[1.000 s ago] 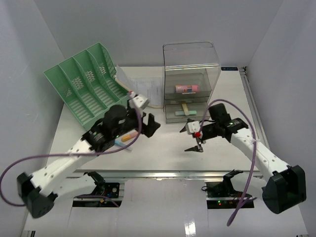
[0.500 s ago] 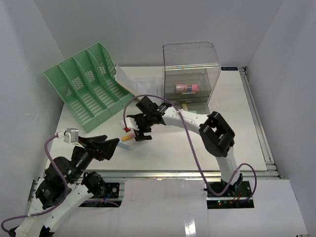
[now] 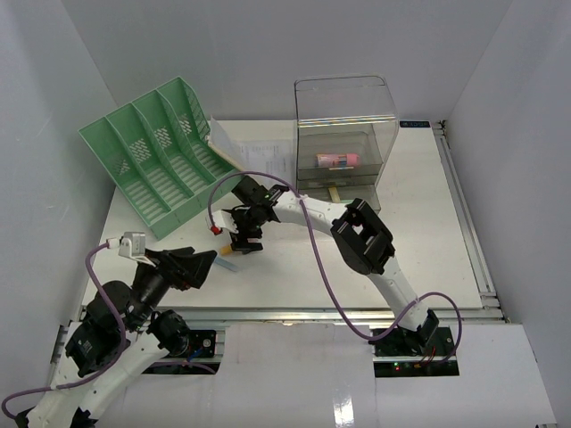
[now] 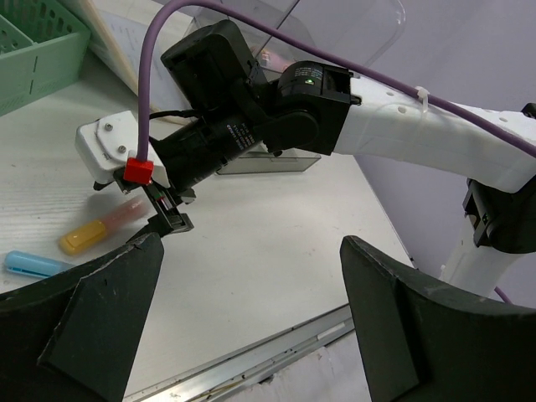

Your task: Organize the desk

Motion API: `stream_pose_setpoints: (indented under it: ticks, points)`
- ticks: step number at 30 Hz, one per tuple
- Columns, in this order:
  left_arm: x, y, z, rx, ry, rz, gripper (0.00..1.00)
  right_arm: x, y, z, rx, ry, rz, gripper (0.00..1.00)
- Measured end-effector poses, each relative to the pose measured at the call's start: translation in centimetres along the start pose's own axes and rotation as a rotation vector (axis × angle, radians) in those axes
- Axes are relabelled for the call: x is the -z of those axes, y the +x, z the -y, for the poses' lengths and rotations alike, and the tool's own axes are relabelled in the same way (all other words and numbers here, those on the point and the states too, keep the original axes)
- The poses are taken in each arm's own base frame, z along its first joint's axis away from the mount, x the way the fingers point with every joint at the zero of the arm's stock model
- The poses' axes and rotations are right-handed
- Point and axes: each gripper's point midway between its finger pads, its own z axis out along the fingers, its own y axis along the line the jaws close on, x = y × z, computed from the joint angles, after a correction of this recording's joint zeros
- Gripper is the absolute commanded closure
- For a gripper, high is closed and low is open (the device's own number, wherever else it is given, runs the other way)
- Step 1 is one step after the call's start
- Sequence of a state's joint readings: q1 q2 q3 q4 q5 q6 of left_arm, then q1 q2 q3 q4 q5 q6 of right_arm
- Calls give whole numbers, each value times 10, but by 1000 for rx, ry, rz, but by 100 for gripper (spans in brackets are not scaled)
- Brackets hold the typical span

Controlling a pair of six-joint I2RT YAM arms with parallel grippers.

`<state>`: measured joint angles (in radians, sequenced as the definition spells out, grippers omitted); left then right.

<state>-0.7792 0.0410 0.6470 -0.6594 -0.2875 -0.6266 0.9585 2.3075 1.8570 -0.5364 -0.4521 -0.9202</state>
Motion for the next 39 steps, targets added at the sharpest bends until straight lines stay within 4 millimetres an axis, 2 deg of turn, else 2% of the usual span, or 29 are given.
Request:
stream_pose_setpoints:
  ticks: [2,12,20,22,24,28,31,34,37,39]
  points:
    - [1,-1,0,3,0,5,2,-1,0,0,0,-4,0,38]
    - [1,-1,-1,5,-1,9,2,0,5,-8,-4,-34,-16,72]
    - [-5,4,-3,-5,-24,-18,2,2,8,-8,-19,-24,-20,87]
    - [-10,9,-6,-16,-47,-44,2,7,12,-9,-42,-17,-31,92]
    - [-20,19,-11,-34,-91,-91,2,16,20,-12,-74,-13,-47,92]
    - [-32,40,-23,-55,-177,-184,2,49,31,-18,-128,15,-56,92]
    - [-38,49,-29,-30,-227,-218,2,94,33,-37,-154,40,-47,92]
    - [-40,58,-33,15,-240,-221,2,142,31,-48,-163,103,-15,92]
    - [-38,67,-38,59,-246,-218,2,189,31,-48,-166,198,16,92]
    - [-38,72,-41,89,-254,-219,2,218,41,-38,-164,281,15,92]
